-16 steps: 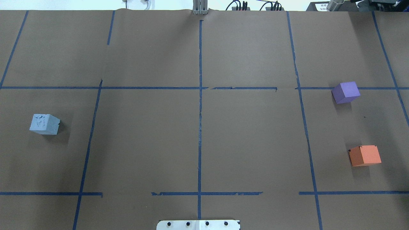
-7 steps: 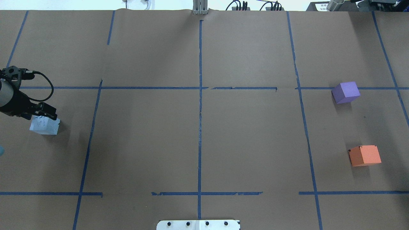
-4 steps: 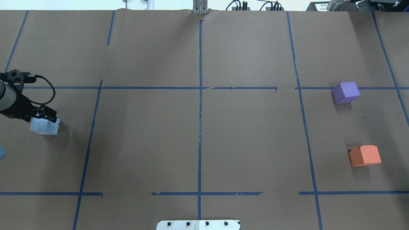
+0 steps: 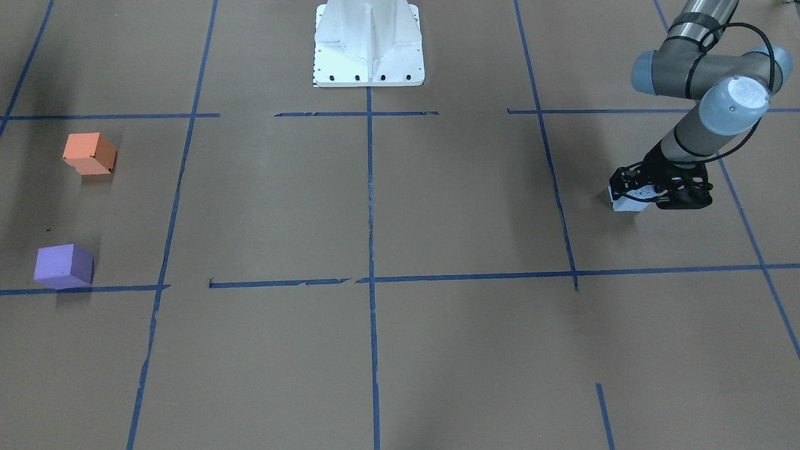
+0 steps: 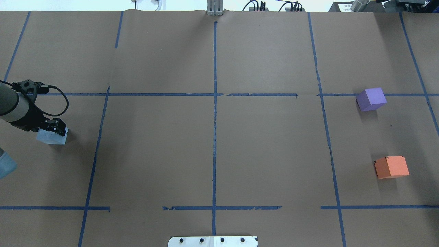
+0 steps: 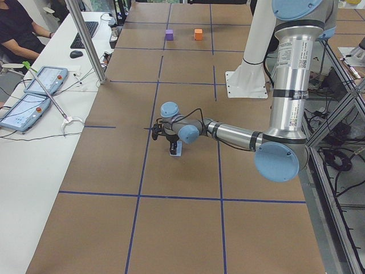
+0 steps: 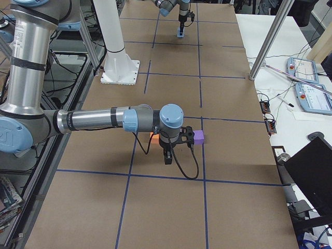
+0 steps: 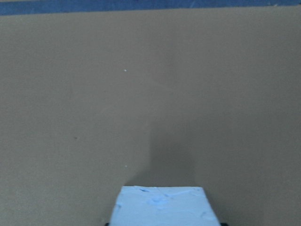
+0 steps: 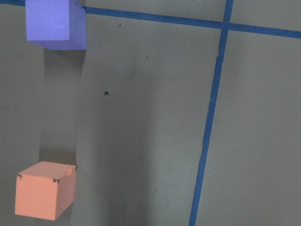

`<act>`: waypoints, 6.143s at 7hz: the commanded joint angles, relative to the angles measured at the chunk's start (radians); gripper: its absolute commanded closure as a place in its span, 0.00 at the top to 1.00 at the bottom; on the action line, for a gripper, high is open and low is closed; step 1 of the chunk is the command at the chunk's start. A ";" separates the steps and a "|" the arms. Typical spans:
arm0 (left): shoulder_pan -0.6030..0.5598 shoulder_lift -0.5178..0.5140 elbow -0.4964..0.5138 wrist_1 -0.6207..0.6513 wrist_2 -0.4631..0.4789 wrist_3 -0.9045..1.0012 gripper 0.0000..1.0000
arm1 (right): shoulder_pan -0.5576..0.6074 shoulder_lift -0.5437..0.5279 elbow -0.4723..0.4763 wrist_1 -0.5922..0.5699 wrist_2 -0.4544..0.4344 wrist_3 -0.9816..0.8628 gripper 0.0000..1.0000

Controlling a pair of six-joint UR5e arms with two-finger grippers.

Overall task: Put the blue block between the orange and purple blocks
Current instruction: 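Close the left gripper on the light blue cube and lift it, then carry the light blue cube with the left gripper to the table center, then lower the light blue cube and open the left gripper, then withdraw the left gripper while the right gripper reaches toward the light blue cube, then grasp the light blue cube with the right gripper and lift it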

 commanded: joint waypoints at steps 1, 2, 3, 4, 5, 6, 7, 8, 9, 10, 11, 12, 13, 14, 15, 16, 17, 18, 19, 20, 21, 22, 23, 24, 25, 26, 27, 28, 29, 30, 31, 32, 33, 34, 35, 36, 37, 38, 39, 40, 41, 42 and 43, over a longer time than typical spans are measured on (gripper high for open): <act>0.001 -0.080 -0.058 0.020 -0.005 -0.039 0.05 | -0.005 -0.001 0.004 0.001 0.000 -0.001 1.00; 0.010 -0.217 -0.059 0.087 -0.002 -0.109 0.05 | -0.005 -0.001 0.010 0.002 0.000 0.000 1.00; 0.103 -0.358 -0.056 0.196 0.007 -0.133 0.05 | -0.005 0.001 0.016 0.001 0.000 0.000 1.00; 0.178 -0.518 -0.037 0.346 0.029 -0.160 0.05 | -0.005 0.001 0.035 0.001 0.000 -0.001 1.00; 0.229 -0.606 -0.021 0.390 0.123 -0.167 0.06 | -0.005 0.001 0.039 0.001 0.000 -0.004 1.00; 0.284 -0.681 0.050 0.389 0.135 -0.227 0.06 | -0.005 0.001 0.042 0.001 0.006 -0.001 1.00; 0.310 -0.819 0.212 0.389 0.136 -0.287 0.06 | -0.005 -0.001 0.041 0.001 0.046 -0.001 1.00; 0.332 -0.876 0.308 0.374 0.153 -0.288 0.07 | -0.005 -0.002 0.033 -0.002 0.048 0.003 1.00; 0.343 -0.886 0.337 0.366 0.164 -0.285 0.08 | -0.005 -0.002 0.018 -0.002 0.049 0.003 1.00; 0.347 -0.898 0.374 0.344 0.165 -0.283 0.12 | -0.006 -0.002 0.013 -0.001 0.049 0.005 1.00; 0.349 -0.906 0.390 0.328 0.165 -0.288 0.16 | -0.006 -0.002 0.015 0.001 0.049 0.003 1.00; 0.353 -0.909 0.393 0.327 0.170 -0.288 0.18 | -0.005 -0.002 0.013 -0.001 0.045 0.000 1.00; 0.357 -0.909 0.396 0.327 0.170 -0.288 0.31 | -0.005 -0.002 0.015 -0.001 0.048 0.006 1.00; 0.358 -0.917 0.398 0.327 0.170 -0.288 0.51 | -0.005 -0.002 0.018 -0.001 0.049 0.006 1.00; 0.358 -0.917 0.404 0.327 0.175 -0.286 0.90 | -0.006 -0.001 0.018 -0.001 0.049 0.005 1.00; 0.361 -0.920 0.404 0.326 0.194 -0.286 0.98 | -0.006 0.002 0.019 -0.001 0.049 0.006 1.00; 0.366 -0.920 0.404 0.326 0.207 -0.286 1.00 | -0.006 0.007 0.018 -0.001 0.057 0.006 1.00; 0.364 -0.921 0.393 0.318 0.208 -0.285 1.00 | -0.006 0.028 0.015 -0.002 0.080 0.009 1.00; 0.352 -0.920 0.355 0.264 0.218 -0.306 1.00 | -0.009 0.039 0.016 -0.001 0.086 0.022 1.00; 0.319 -0.918 0.317 0.266 0.219 -0.350 1.00 | -0.021 0.086 0.016 -0.001 0.100 0.078 1.00; 0.274 -0.888 0.256 0.268 0.212 -0.345 1.00 | -0.058 0.146 0.025 0.001 0.100 0.202 1.00; 0.246 -0.824 0.178 0.274 0.181 -0.340 1.00 | -0.127 0.207 0.053 0.002 0.098 0.339 1.00; 0.202 -0.724 0.084 0.275 0.135 -0.293 1.00 | -0.193 0.297 0.067 0.002 0.097 0.505 1.00; 0.161 -0.623 -0.003 0.275 0.107 -0.203 1.00 | -0.265 0.398 0.067 0.002 0.092 0.678 1.00; 0.119 -0.542 -0.056 0.275 0.092 -0.109 1.00 | -0.348 0.501 0.067 0.001 0.062 0.832 1.00; 0.060 -0.471 -0.100 0.275 0.048 -0.019 1.00 | -0.480 0.586 0.067 0.001 -0.027 0.978 1.00; -0.003 -0.390 -0.145 0.275 -0.006 0.075 1.00 | -0.652 0.660 0.062 -0.001 -0.202 1.134 1.00; -0.042 -0.316 -0.185 0.275 -0.020 0.150 1.00 | -0.786 0.712 0.043 0.001 -0.322 1.234 1.00; -0.071 -0.236 -0.223 0.274 -0.022 0.218 1.00 | -0.854 0.797 -0.037 0.001 -0.394 1.297 1.00; -0.091 -0.152 -0.260 0.269 -0.017 0.300 1.00 | -0.914 0.895 -0.148 0.001 -0.458 1.354 0.99; -0.093 -0.139 -0.263 0.268 -0.012 0.304 1.00 | -0.943 0.977 -0.239 0.001 -0.492 1.365 0.99; -0.093 -0.139 -0.264 0.268 -0.011 0.303 1.00 | -0.960 1.039 -0.328 0.001 -0.512 1.397 0.99; -0.093 -0.140 -0.264 0.268 -0.011 0.298 1.00 | -0.985 1.068 -0.365 0.001 -0.582 1.411 0.99; -0.093 -0.140 -0.265 0.268 -0.011 0.295 1.00 | -0.994 1.097 -0.420 0.054 -0.609 1.433 0.99; -0.093 -0.142 -0.267 0.268 -0.011 0.294 1.00 | -0.999 1.107 -0.498 0.161 -0.611 1.445 0.99; -0.093 -0.137 -0.279 0.269 -0.011 0.292 1.00 | -1.000 1.110 -0.522 0.177 -0.611 1.436 0.99; -0.093 -0.137 -0.286 0.271 -0.011 0.289 1.00 | -1.012 1.102 -0.525 0.174 -0.611 1.435 0.99; -0.094 -0.136 -0.287 0.271 -0.011 0.289 1.00 | -1.025 1.102 -0.549 0.174 -0.621 1.432 0.99; -0.093 -0.136 -0.287 0.271 -0.012 0.289 1.00 | -1.028 1.102 -0.556 0.174 -0.626 1.432 0.98; -0.094 -0.136 -0.288 0.271 -0.012 0.289 1.00 | -1.028 1.101 -0.557 0.174 -0.626 1.432 0.82; -0.093 -0.136 -0.288 0.271 -0.012 0.289 1.00 | -1.025 1.102 -0.557 0.171 -0.623 1.435 0.31; -0.093 -0.136 -0.288 0.271 -0.012 0.287 1.00 | -1.013 1.102 -0.550 0.171 -0.618 1.435 0.03; -0.093 -0.137 -0.288 0.271 -0.012 0.287 1.00 | -0.985 1.087 -0.513 0.170 -0.600 1.433 0.03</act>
